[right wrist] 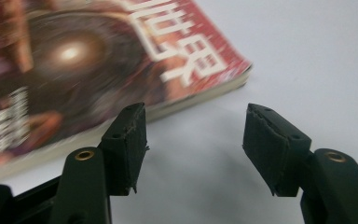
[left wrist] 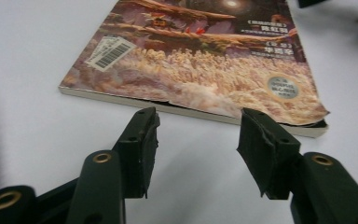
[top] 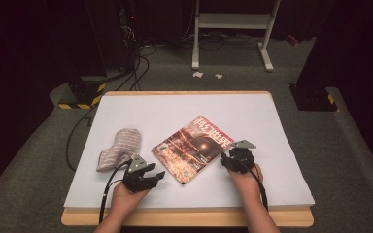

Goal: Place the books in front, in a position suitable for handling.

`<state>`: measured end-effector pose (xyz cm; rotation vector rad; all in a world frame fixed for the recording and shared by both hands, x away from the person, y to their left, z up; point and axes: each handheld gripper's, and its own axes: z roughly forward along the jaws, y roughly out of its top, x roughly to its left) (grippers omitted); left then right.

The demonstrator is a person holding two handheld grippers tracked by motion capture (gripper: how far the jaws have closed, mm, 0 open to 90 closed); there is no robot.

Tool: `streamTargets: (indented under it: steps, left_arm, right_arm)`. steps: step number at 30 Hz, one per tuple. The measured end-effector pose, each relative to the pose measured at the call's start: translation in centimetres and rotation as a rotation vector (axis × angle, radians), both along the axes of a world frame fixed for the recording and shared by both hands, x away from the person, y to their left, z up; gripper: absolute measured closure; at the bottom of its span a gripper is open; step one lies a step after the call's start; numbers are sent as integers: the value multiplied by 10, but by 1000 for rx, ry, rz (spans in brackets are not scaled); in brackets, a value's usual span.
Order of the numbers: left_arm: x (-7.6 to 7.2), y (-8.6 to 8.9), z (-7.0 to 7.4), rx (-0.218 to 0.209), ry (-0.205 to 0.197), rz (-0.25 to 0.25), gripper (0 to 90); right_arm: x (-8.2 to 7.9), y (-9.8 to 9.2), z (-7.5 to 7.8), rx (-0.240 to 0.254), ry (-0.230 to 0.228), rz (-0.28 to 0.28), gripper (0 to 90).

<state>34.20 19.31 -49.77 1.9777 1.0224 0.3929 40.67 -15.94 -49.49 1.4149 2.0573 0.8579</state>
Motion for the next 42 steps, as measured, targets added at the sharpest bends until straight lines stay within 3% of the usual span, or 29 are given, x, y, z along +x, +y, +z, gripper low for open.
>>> streamTargets:
  steps: [1, 3, 4, 8, 9, 10, 12, 13, 15, 17, 19, 21, 25, 27, 35, 42]
  left_arm:
    - [0, 0, 0, 0, 0, 0, 456]
    - [4, 1, 0, -1, 4, 10, 444]
    - [7, 0, 1, 10, -7, 26, 438]
    - [19, -3, 5, 6, -11, 65, 429]
    - [24, -4, 6, 15, -17, 72, 428]
    - [34, -8, 9, 36, -10, 82, 424]
    - [42, -11, 11, 55, -2, 92, 419]
    - [55, -14, 13, 83, -2, 110, 412]
    - [69, -16, 11, 122, 17, 131, 392]
    - [77, -16, 9, 135, 30, 154, 387]
    - [86, -16, 5, 116, 63, 165, 372]
    - [94, -18, 0, 139, 97, 165, 354]
    - [103, -18, 0, 99, 134, 153, 326]
    - [104, -19, -2, 81, 148, 144, 315]
    - [101, -17, 0, 87, 153, 122, 368]
    - [79, -22, 2, 103, 161, 68, 405]
  right_arm:
    - [0, 0, 0, 0, 0, 0, 393]
    - [-14, -2, 0, 30, -2, 25, 388]
    - [-26, -5, 1, 68, -12, 39, 388]
    - [-43, -8, -1, 120, -41, 54, 394]
    - [-46, -8, -3, 128, -29, 64, 390]
    - [-50, -4, -4, 101, -9, 114, 388]
    - [-51, -4, -4, 102, -14, 117, 390]
    - [-52, -5, 0, 136, -20, 126, 391]
    - [-53, -4, 2, 135, -27, 136, 391]
    - [-54, -3, 3, 135, -31, 142, 392]
    - [-56, -4, 5, 147, -39, 147, 398]
    - [-56, -4, 6, 165, -37, 144, 399]
    - [-56, -4, 6, 173, -37, 146, 399]
    - [-55, -4, 5, 172, -31, 150, 399]
    - [-55, -3, 3, 171, -23, 150, 399]
    - [-54, -3, 2, 162, -24, 152, 398]
